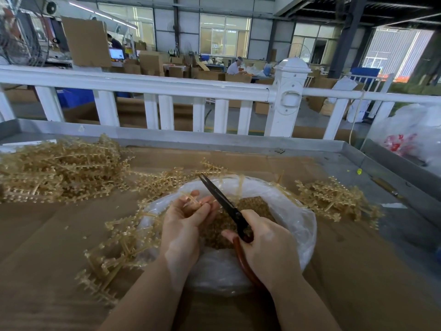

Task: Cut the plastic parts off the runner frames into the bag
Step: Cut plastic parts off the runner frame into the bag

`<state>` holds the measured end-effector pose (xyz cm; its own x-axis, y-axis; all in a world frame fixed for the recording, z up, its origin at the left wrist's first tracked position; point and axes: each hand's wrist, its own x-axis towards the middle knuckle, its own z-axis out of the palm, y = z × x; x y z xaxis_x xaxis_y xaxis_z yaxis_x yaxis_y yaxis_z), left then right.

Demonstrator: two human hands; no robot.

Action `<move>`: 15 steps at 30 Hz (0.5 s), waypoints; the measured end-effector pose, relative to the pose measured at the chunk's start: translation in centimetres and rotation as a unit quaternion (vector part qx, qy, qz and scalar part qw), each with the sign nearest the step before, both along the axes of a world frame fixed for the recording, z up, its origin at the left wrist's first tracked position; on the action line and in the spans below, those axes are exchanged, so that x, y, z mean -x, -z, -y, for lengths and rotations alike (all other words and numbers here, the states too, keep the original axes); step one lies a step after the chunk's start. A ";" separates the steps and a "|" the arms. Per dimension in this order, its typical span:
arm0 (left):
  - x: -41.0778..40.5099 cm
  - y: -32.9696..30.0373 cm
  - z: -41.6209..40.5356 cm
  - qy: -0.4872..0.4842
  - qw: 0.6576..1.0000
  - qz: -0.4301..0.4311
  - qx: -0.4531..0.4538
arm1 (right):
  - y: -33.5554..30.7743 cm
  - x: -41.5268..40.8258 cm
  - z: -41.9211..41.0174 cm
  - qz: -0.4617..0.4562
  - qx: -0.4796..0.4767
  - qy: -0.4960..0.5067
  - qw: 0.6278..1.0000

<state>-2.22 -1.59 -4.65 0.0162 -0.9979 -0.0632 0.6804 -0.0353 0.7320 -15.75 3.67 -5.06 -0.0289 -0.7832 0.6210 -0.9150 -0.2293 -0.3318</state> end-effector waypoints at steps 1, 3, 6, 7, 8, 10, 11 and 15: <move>0.0 0.0 0.0 -0.010 1.000 0.006 0.006 | 0.0 0.0 0.0 0.001 0.002 0.001 1.000; 0.0 0.0 0.1 -0.007 1.000 0.020 0.020 | 0.0 0.0 0.0 0.000 0.001 -0.002 1.000; 0.0 -0.1 0.1 0.026 0.999 0.024 0.021 | 0.2 -0.1 0.1 -0.005 -0.008 -0.001 1.000; 0.0 -0.1 0.1 0.031 0.999 0.029 0.016 | 0.3 -0.1 0.2 -0.007 -0.014 0.002 1.000; 0.0 -0.1 0.1 0.030 0.999 0.037 0.011 | 0.3 -0.2 0.2 -0.009 -0.019 0.005 1.000; 0.1 0.0 0.0 0.019 0.998 0.057 0.006 | 0.4 -0.1 0.3 -0.013 -0.020 0.011 1.000; 0.1 0.0 -0.1 0.015 0.998 0.067 0.007 | 0.5 -0.1 0.3 -0.014 -0.020 0.014 1.000; 0.1 0.3 -0.1 0.009 0.997 0.065 0.034 | 0.6 0.0 0.3 -0.011 -0.027 0.012 0.999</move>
<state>-2.35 -1.51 -4.99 0.0011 -1.0000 0.0058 0.5793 0.0054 0.8151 -15.79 3.37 -5.63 -0.0344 -0.8153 0.5781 -0.9275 -0.1894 -0.3223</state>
